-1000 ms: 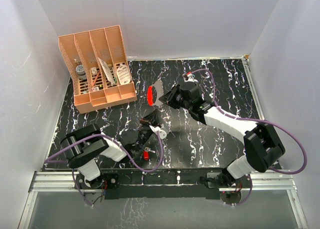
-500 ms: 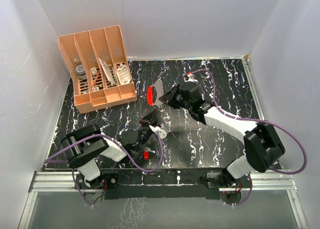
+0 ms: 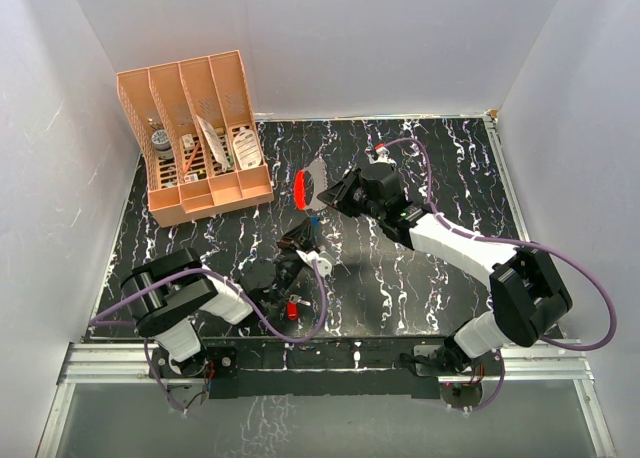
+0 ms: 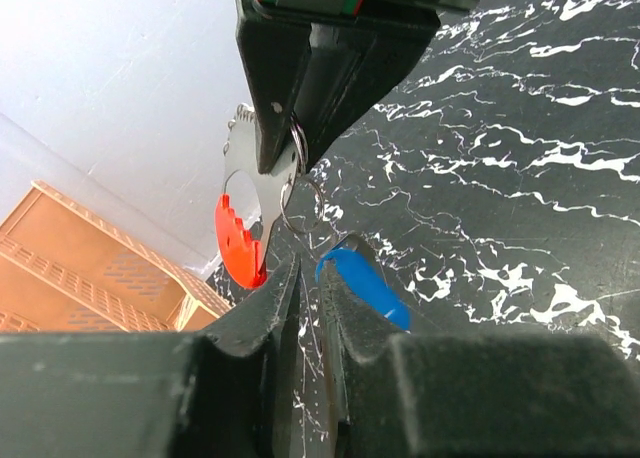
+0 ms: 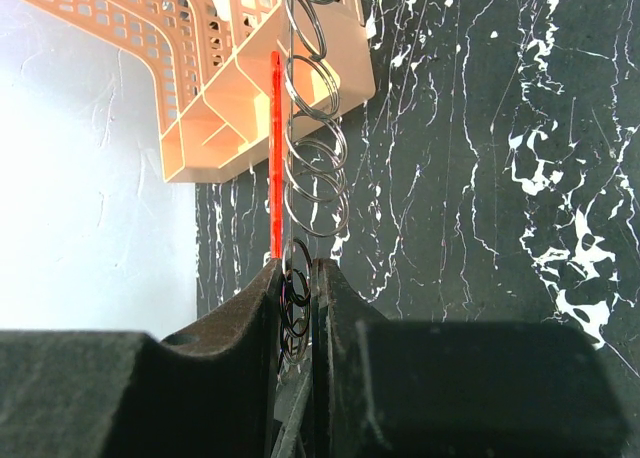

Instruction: Put the keys on the keyring

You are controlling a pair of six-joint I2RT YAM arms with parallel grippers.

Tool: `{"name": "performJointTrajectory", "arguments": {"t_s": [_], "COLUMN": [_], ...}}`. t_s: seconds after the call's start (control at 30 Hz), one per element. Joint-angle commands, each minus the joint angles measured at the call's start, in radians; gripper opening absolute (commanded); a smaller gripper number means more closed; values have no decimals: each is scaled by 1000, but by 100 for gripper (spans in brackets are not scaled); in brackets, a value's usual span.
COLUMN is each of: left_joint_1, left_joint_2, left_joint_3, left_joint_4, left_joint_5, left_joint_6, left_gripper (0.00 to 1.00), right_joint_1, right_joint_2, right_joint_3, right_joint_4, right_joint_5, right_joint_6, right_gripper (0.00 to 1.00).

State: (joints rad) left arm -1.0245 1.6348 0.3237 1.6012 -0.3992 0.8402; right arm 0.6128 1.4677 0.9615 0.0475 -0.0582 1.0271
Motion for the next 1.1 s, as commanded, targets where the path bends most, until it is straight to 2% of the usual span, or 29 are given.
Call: {"name": "performJointTrajectory", "arguments": {"t_s": [0.0,0.1,0.27,0.4,0.5,0.77,0.93,1.07], "left_joint_1": [-5,-5,-4,2,9,45,61,64], "left_joint_2": [-37,-47,-87,-168,-241,-474,-506,-478], "left_joint_3": [-17,-23,-39,-50,-46,24,70,80], "left_joint_4": [183,183,184,184,148,-251,-376,-353], "left_joint_5": [-20,-33,-67,-136,-176,-196,-178,-200], "left_joint_6": [-32,-45,-71,-153,-253,-623,-783,-855], "left_gripper": [15,20,33,53,62,70,69,72], "right_joint_1": [-5,-6,-7,-9,-11,-20,-22,-24], "right_joint_2": [-47,-47,-47,-50,-49,-60,-67,-70], "right_joint_3": [46,49,52,52,54,15,-10,-28], "right_joint_4": [57,58,58,58,57,118,171,215], "right_joint_5": [16,18,23,30,30,31,28,29], "right_joint_6": [19,19,14,5,-4,3,31,67], "right_gripper": [0,0,0,0,0,0,0,0]}}
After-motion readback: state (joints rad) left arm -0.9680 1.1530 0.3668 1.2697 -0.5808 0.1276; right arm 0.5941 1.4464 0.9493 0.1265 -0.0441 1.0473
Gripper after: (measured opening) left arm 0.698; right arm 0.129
